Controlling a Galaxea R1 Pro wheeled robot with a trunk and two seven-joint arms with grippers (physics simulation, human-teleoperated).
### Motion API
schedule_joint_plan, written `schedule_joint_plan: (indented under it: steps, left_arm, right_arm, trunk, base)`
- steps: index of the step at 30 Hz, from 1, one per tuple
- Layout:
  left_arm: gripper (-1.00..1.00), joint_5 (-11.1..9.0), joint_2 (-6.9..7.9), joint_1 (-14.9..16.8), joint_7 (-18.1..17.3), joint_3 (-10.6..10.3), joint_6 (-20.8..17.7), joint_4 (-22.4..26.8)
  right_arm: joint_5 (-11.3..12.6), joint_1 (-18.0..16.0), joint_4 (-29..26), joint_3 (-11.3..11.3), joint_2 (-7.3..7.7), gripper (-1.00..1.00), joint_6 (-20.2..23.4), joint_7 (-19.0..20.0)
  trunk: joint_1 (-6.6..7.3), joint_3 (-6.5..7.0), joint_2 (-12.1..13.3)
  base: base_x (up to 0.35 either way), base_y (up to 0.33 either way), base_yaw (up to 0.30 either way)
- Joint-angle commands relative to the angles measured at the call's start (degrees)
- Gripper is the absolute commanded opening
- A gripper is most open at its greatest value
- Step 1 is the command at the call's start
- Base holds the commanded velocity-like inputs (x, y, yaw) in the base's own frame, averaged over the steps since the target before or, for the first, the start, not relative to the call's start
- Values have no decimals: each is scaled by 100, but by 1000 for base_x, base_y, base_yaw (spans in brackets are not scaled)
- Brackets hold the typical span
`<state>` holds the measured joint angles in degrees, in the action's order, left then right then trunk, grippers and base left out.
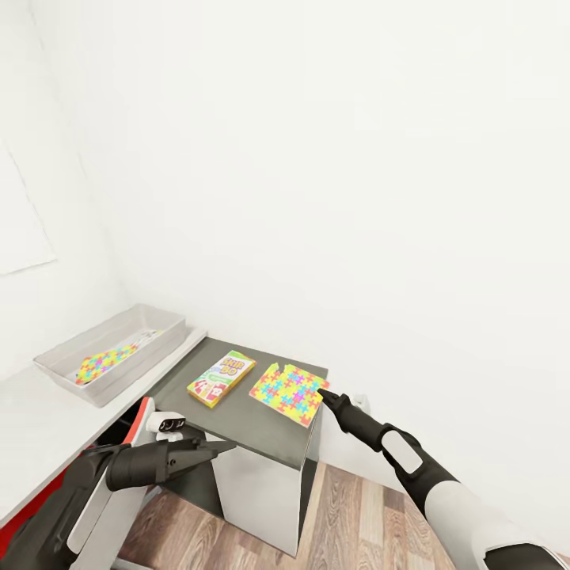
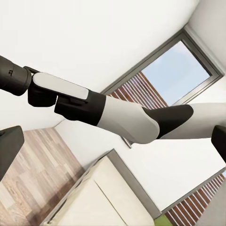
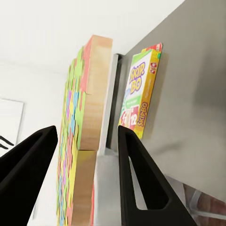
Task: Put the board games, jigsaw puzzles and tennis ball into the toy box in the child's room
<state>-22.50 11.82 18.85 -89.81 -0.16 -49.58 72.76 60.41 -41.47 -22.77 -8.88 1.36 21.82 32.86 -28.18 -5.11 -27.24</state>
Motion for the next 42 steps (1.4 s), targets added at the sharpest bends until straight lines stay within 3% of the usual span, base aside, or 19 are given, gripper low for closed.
schedule_joint_plan:
  steps: [1,11,37,42]
  left_arm:
    - [100,0,2,4,-19,-2,-61,1]
    - [100,0,3,4,-19,-2,-61,1]
    - [100,0,6,4,-19,-2,-61,1]
    - [100,0,39,4,-19,15,-75,7]
  right_arm:
    - [50,-5,0,-25,5,-100,24,1]
    - [55,-2,0,-26,5,-100,0,4]
    - [53,-3,-1,-34,5,-100,-6,10]
    - [29,-3,-279,-57,10,-100,13,-22]
  trunk:
    - [20,7,31]
    - [239,186,432]
    - [239,245,432]
    - [239,245,432]
  base:
    - [0,0,0]
    - [0,0,0]
    - [0,0,98]
    - [0,0,0]
